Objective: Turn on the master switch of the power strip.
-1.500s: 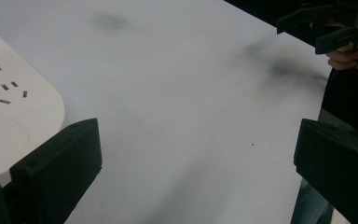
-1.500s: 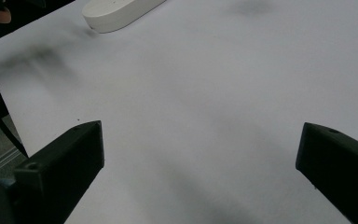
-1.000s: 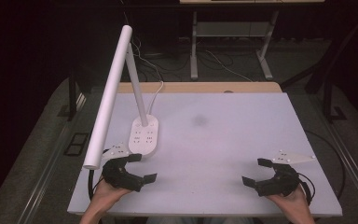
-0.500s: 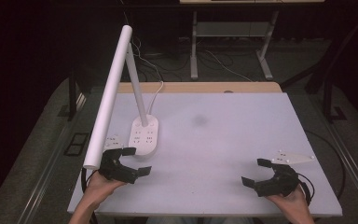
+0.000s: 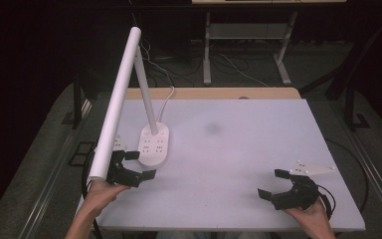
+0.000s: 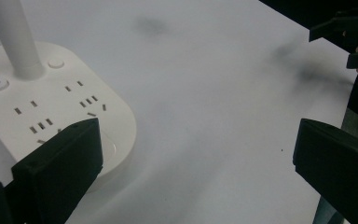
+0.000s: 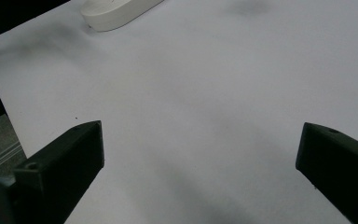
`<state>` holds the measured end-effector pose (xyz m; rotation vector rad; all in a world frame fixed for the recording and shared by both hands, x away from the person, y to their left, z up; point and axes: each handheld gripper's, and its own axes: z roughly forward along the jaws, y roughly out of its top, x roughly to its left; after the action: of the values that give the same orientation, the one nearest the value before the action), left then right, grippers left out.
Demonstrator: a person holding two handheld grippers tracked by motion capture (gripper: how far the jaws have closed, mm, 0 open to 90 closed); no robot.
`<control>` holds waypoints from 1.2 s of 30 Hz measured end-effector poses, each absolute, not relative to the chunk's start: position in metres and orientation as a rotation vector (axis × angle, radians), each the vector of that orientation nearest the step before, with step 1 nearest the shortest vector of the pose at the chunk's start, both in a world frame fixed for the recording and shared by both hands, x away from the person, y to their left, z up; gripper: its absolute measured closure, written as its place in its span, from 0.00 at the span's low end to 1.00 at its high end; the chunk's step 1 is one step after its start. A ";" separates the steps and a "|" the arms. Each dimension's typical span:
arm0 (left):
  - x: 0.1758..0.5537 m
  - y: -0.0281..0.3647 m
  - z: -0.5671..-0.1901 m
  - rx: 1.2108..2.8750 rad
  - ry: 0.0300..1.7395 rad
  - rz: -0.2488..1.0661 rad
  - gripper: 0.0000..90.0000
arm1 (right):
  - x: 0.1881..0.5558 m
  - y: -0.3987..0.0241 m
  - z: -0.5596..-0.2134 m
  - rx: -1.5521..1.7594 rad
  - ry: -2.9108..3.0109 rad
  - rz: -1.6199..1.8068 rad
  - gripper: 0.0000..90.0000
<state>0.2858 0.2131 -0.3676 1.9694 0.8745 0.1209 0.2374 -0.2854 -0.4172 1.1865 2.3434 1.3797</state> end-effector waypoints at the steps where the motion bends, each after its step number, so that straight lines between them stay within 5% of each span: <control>1: 0.286 0.213 -0.368 1.969 0.874 0.121 0.00 | 0.237 -0.285 -0.417 1.186 2.343 1.379 0.00; 36: 0.333 0.224 -0.354 2.032 0.927 0.141 0.02 | 0.237 -0.287 -0.417 1.182 2.332 1.378 0.00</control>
<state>0.3333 0.2239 -0.3541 2.0316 0.9274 0.1415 0.2366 -0.2868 -0.4166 1.1815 2.3317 1.3784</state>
